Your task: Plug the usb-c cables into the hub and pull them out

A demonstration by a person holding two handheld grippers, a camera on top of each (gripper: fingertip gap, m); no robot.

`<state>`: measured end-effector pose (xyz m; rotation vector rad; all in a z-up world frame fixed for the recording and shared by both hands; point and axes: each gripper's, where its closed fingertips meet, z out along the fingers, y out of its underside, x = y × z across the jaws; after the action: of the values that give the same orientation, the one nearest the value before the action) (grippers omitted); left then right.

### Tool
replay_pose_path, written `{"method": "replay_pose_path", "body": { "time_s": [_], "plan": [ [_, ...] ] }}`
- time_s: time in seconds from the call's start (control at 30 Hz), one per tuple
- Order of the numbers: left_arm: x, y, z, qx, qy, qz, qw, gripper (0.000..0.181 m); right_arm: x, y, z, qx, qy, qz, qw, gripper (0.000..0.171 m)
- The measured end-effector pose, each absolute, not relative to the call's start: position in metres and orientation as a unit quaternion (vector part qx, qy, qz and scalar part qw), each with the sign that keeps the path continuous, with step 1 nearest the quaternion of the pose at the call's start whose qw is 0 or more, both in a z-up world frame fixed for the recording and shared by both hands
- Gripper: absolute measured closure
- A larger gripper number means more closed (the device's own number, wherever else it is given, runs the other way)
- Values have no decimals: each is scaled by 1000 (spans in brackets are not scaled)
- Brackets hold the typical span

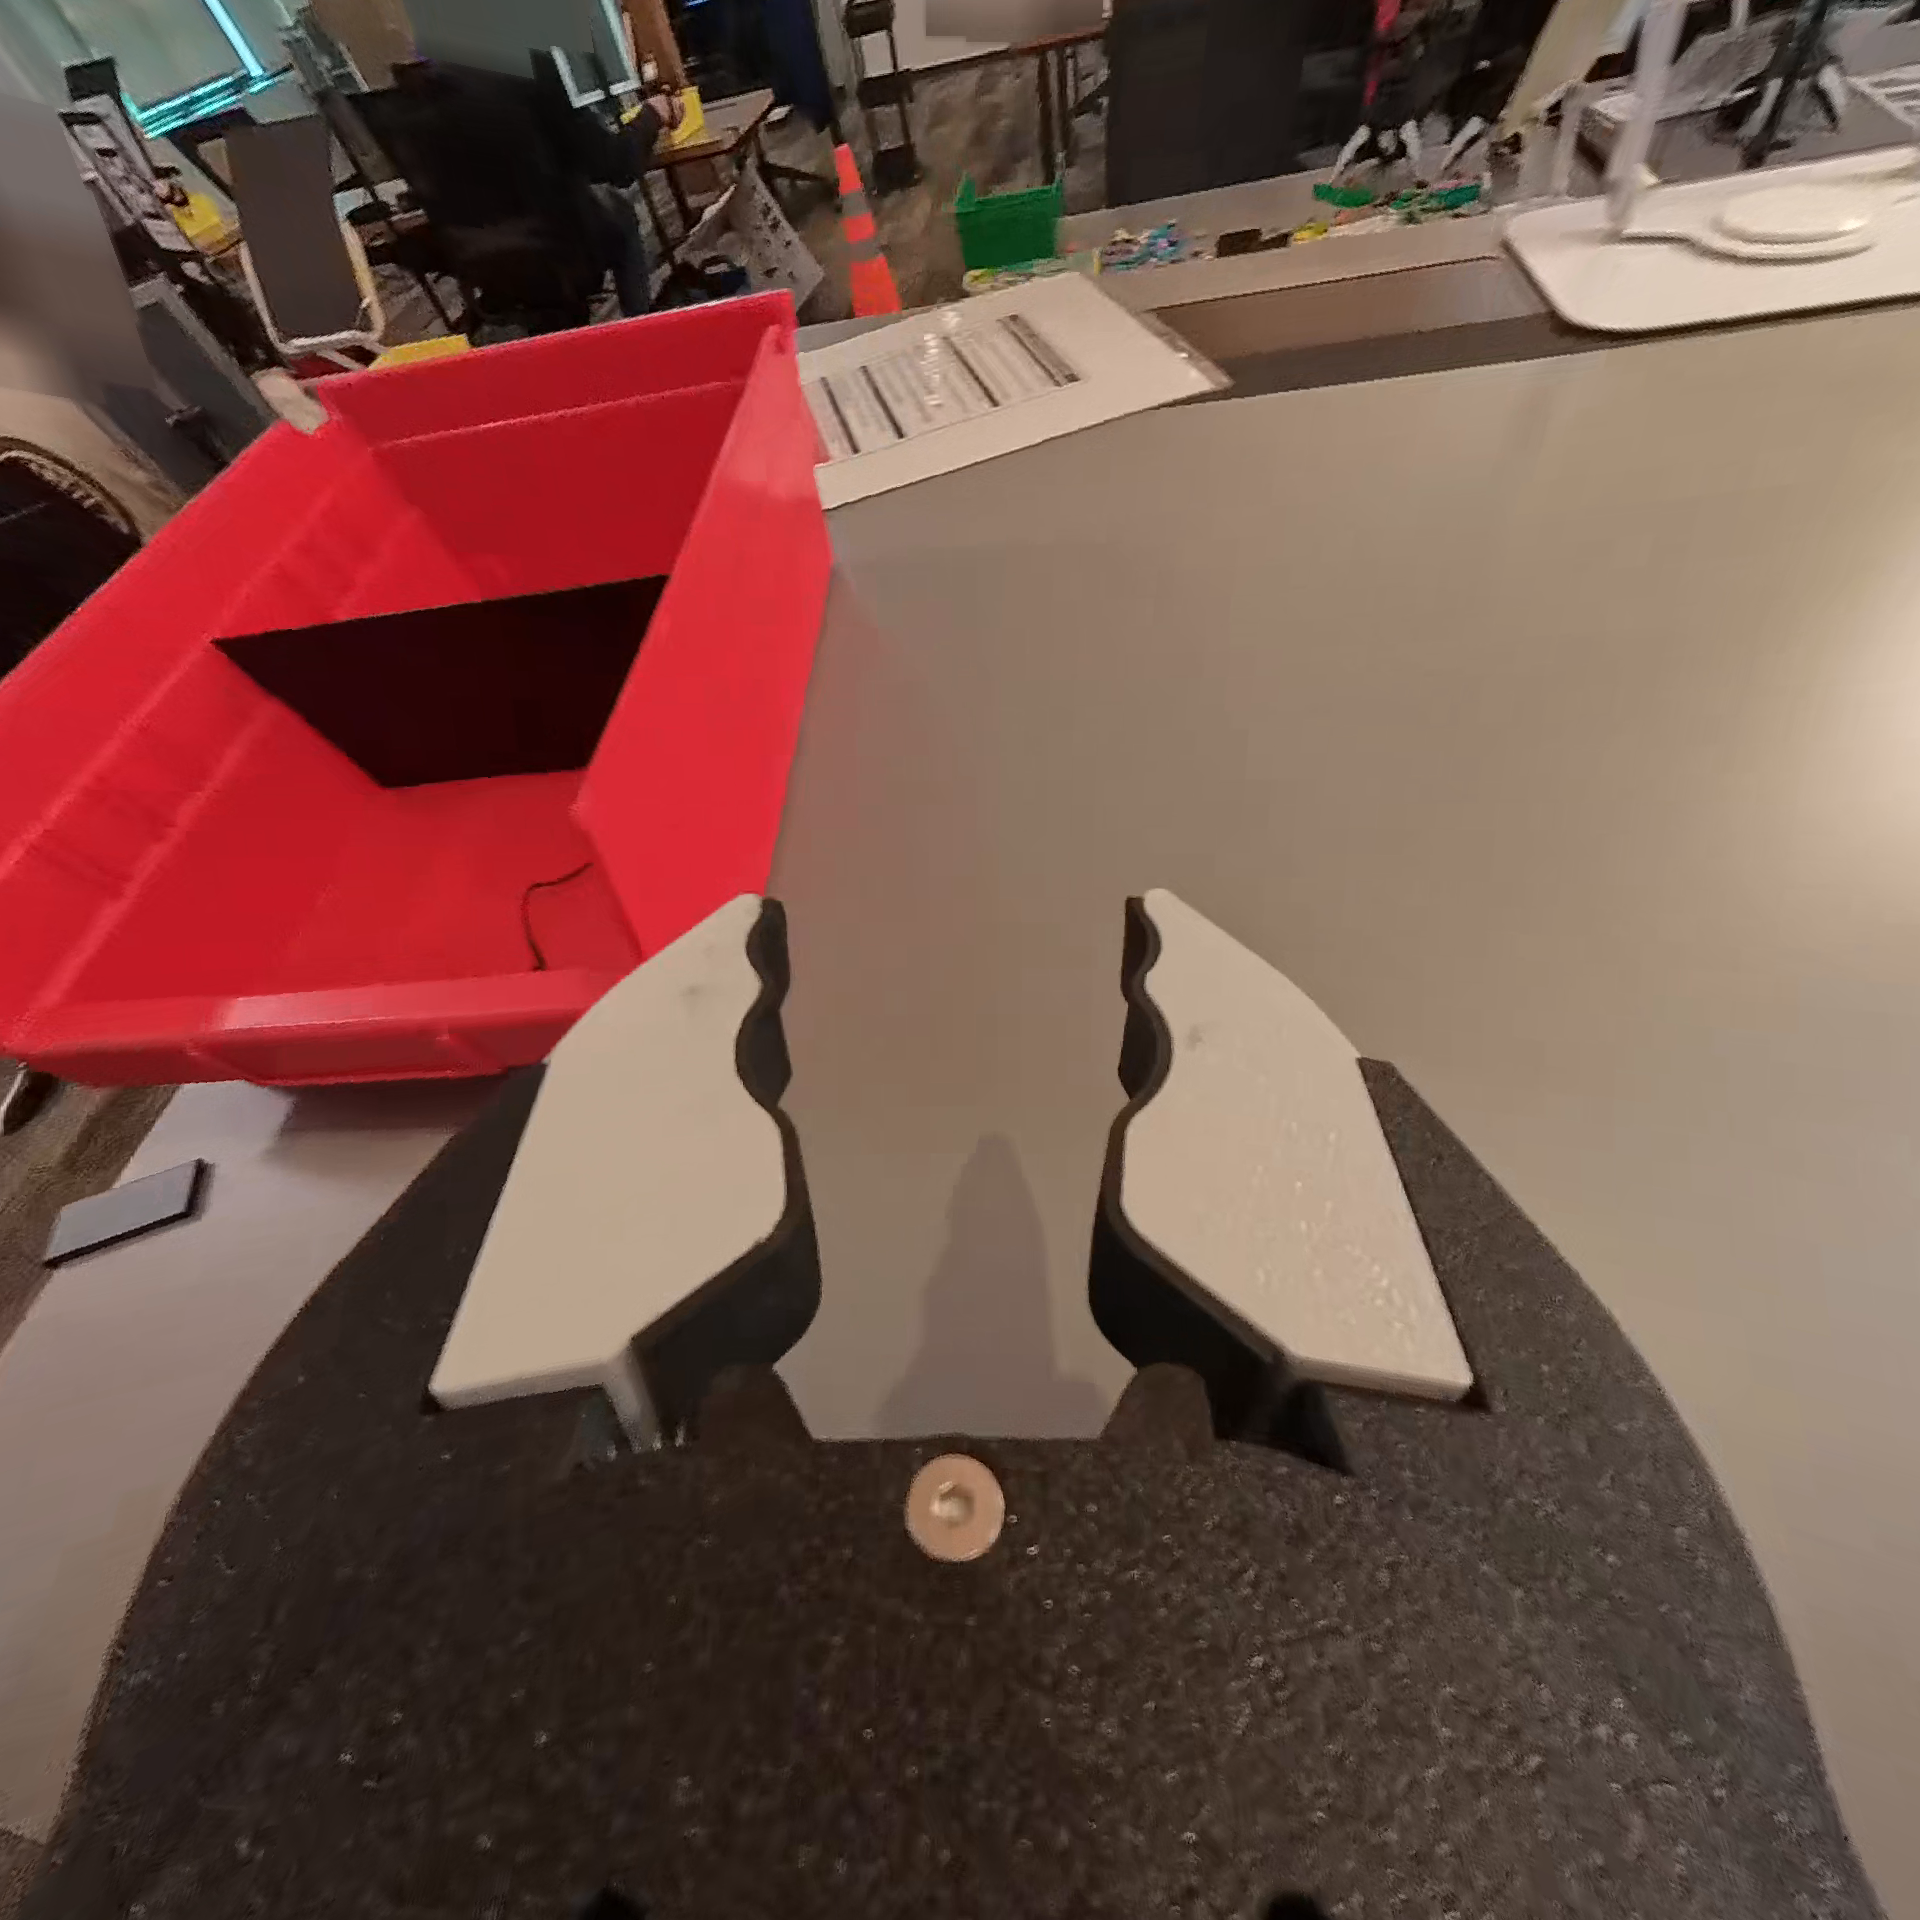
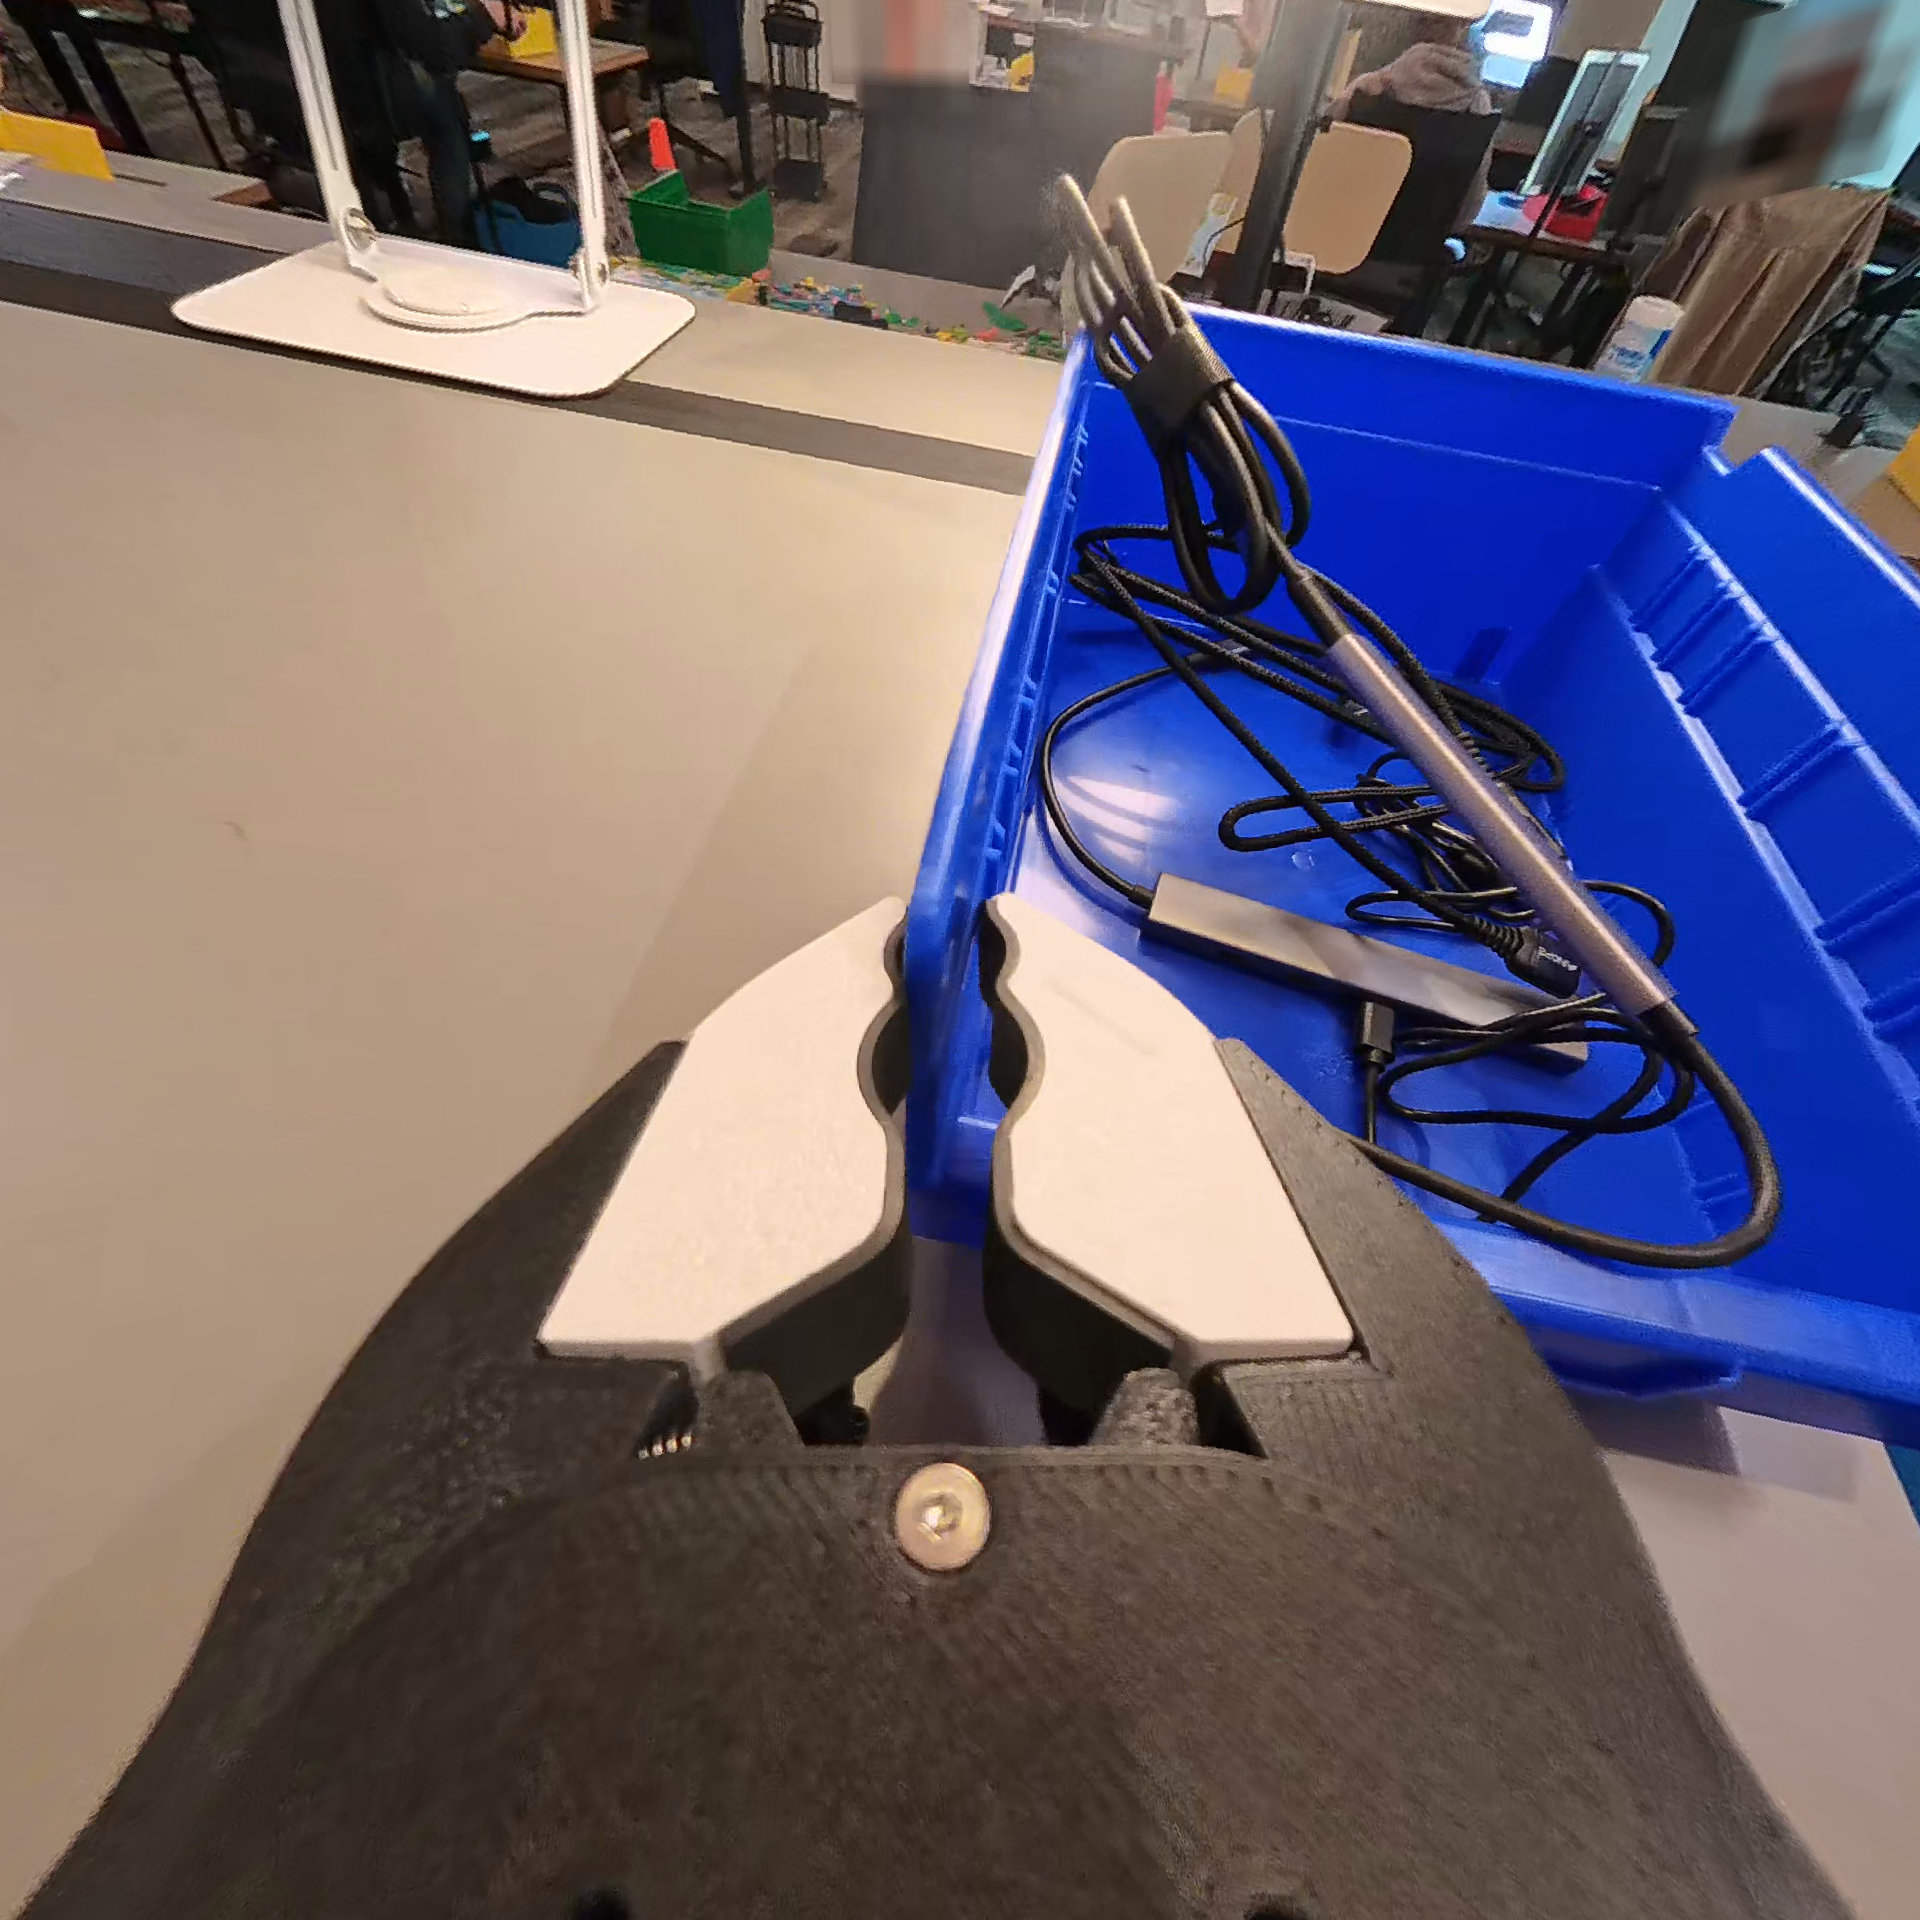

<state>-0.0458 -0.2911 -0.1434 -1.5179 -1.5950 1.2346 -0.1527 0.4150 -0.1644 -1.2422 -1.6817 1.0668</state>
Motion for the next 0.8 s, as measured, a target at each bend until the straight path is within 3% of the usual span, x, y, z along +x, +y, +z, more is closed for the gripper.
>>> {"method": "replay_pose_path", "body": {
  "time_s": [0.33, 0.6, 0.8],
  "plan": [
    [-70, -368, -150, -568, -618, 461, 290, 125, -158, 421, -159, -521, -656, 340, 428, 157],
    [-92, -373, -167, -612, -584, 438, 303, 176, -174, 412, -157, -519, -669, 314, 429, 167],
    [-86, -347, -167, -644, -541, 430, 328, 174, -161, 393, -157, -493, -681, 341, 421, 167]
  ]
}}
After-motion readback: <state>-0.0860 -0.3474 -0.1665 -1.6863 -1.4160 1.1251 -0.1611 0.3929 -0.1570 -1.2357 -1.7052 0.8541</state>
